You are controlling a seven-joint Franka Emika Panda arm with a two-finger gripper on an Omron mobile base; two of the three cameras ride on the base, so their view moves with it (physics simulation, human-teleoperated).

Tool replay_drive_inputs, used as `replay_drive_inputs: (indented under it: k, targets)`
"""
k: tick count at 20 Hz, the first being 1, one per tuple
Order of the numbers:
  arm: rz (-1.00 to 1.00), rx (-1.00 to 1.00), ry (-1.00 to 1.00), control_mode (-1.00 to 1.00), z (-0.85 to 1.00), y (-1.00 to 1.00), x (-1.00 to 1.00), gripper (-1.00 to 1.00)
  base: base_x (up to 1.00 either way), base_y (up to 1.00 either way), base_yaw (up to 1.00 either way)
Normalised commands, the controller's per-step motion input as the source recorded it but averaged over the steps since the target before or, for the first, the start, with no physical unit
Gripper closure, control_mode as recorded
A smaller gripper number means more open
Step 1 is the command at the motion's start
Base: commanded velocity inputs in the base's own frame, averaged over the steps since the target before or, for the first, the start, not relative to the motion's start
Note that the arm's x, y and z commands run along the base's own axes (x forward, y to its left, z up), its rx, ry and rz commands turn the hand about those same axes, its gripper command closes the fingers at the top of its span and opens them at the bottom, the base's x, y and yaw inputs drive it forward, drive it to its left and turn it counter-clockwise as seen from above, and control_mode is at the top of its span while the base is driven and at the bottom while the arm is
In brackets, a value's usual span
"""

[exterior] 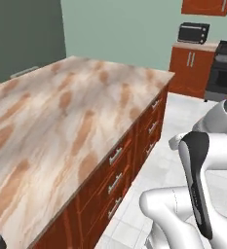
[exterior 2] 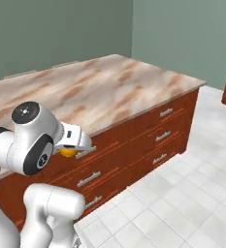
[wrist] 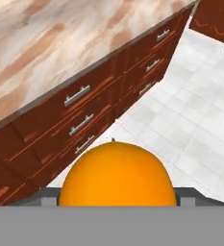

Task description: Pick the orange and pear from the fridge and place them on the plate next to the blender to make a fruit smoothie.

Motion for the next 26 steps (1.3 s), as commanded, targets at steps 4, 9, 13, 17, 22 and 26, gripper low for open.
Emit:
replay_drive_inputs:
  k: [4,9,13,17,22,26]
  targets:
    - [0.00,0.00,0.00,1.00,0.00,0.00,0.00,1.00,-0.05,-0.21,0.90]
    - [0.00,0.00,0.00,1.00,0.00,0.00,0.00,1.00,-0.23,-0.08,1.00]
    - [0.00,0.00,0.00,1.00,0.00,0.00,0.00,1.00,-0.19,-0.02,0.96]
    - [0.00,0.00,0.00,1.00,0.00,0.00,0.00,1.00,0.01,0.71,0.48]
    - [0.00,0.00,0.00,1.00,0.00,0.00,0.00,1.00,0.02,1.00,0.04]
    - [0.00,0.00,0.00,1.00,0.00,0.00,0.00,1.00,0.02,1.00,0.00]
